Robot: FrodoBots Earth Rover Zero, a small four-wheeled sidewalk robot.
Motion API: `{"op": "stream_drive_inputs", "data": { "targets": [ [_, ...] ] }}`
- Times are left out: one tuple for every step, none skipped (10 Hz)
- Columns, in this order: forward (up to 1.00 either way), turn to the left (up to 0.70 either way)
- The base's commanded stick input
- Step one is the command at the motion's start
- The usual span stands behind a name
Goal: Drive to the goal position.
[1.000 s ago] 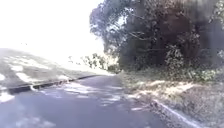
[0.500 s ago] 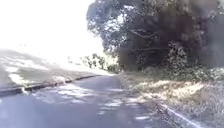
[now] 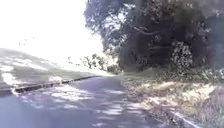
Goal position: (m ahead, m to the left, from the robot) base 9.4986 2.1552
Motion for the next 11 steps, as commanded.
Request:
{"op": "stream_drive_inputs", "data": {
  "targets": [
    [0.7, 0.14],
    [0.7, 0.06],
    [0.7, 0.0],
    [0.7, 0.0],
    [0.7, 0.0],
    [0.7, 0.0],
    [0.7, 0.0],
    [0.7, 0.04],
    [0.7, 0.13],
    [0.7, 0.14],
    [0.7, 0.0]
  ]
}}
